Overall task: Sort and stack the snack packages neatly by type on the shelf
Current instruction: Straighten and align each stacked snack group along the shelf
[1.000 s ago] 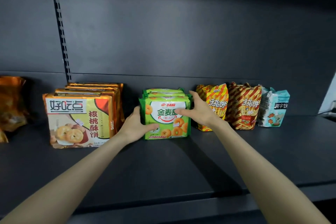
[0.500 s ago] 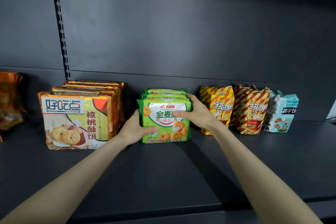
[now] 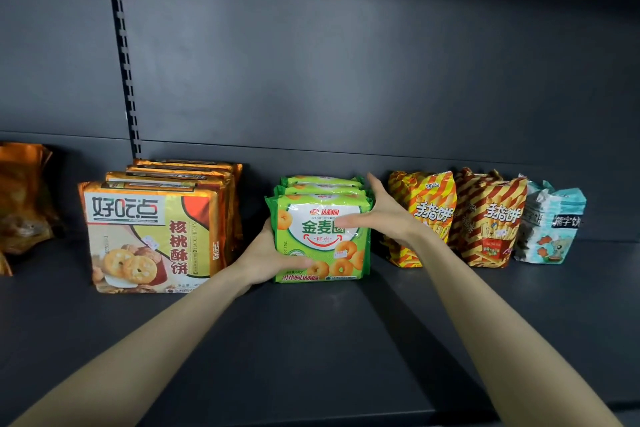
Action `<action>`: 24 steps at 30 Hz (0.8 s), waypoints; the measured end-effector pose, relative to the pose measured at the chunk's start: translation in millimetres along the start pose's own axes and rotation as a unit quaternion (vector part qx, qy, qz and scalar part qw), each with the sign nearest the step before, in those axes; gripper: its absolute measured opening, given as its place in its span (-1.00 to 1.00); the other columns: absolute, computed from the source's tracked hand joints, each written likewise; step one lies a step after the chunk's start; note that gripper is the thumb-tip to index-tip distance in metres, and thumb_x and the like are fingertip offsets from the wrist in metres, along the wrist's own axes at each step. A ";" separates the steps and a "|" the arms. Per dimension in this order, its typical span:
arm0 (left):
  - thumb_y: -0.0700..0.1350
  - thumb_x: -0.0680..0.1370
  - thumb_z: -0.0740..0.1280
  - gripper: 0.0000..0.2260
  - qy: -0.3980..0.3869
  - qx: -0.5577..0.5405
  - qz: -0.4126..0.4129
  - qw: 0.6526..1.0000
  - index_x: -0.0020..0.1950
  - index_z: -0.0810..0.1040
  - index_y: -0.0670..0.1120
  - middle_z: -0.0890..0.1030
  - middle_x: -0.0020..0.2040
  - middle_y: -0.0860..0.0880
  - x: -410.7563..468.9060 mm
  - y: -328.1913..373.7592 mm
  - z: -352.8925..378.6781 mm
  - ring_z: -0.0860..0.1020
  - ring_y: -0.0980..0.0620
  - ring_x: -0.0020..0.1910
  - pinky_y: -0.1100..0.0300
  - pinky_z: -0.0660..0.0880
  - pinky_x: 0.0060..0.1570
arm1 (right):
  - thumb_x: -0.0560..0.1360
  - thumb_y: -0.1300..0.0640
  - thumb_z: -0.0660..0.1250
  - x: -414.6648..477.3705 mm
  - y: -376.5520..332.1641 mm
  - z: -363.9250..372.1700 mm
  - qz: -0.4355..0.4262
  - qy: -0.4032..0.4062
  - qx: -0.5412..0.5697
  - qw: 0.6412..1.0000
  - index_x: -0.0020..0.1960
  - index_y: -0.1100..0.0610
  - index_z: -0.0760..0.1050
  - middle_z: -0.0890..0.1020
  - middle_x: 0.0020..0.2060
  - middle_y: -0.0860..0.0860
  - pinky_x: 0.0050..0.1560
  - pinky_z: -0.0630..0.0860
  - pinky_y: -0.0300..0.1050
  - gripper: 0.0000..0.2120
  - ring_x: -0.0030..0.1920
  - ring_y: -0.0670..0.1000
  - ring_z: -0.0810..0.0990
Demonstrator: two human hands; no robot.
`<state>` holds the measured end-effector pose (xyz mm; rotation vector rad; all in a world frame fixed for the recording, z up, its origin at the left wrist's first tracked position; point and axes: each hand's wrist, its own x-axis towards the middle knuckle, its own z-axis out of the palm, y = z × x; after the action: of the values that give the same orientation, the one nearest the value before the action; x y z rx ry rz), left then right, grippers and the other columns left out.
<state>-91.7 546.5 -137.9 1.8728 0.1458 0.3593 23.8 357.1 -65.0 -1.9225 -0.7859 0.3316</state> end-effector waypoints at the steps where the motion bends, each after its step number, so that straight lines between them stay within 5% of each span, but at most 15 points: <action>1: -0.28 0.27 0.58 -0.15 0.002 -0.003 0.000 1.000 0.44 0.19 -0.08 0.59 0.18 -0.03 1.3 -1.3 0.4 0.59 0.07 0.10 0.25 0.57 0.00 | 0.31 0.20 0.55 2.6 -1.7 -2.2 0.003 -0.007 -0.005 1.000 0.54 0.01 -0.11 0.49 0.05 -0.16 -0.16 0.55 -0.33 0.06 -0.02 -0.17 0.57; 14: -0.25 0.27 0.59 -0.13 0.003 -0.006 0.011 1.000 0.44 0.18 -0.04 0.59 0.19 -0.01 5.1 -8.3 -3.1 0.59 0.06 0.13 0.07 0.54 0.14 | 0.29 0.23 0.55 17.2 -2.8 0.3 0.023 -0.031 0.020 0.999 0.55 0.04 0.00 0.56 0.21 0.03 0.16 0.55 0.00 0.02 0.08 0.01 0.62; 20: 0.01 0.07 0.63 0.03 0.001 -0.002 0.005 1.000 0.43 0.19 -0.02 0.60 0.19 0.00 2.6 -8.5 -8.0 0.59 0.04 0.14 -0.03 0.54 0.16 | 0.28 0.20 0.57 19.6 -2.9 3.3 0.023 -0.033 0.016 0.999 0.54 0.03 0.01 0.55 0.24 0.05 0.21 0.53 0.07 0.02 0.11 0.04 0.62; 24: -0.15 0.21 0.63 -0.08 0.004 0.010 0.003 1.000 0.44 0.19 -0.02 0.59 0.18 0.00 3.3 -8.1 -6.1 0.59 0.04 0.13 -0.02 0.53 0.18 | 0.28 0.20 0.56 17.8 -4.0 2.7 0.022 -0.030 0.012 0.999 0.54 0.04 0.02 0.54 0.25 0.06 0.22 0.52 0.08 0.01 0.13 0.05 0.61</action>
<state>-90.0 555.6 -143.2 1.8926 0.1499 0.3695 34.2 371.7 -60.9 -1.9168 -0.7766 0.4242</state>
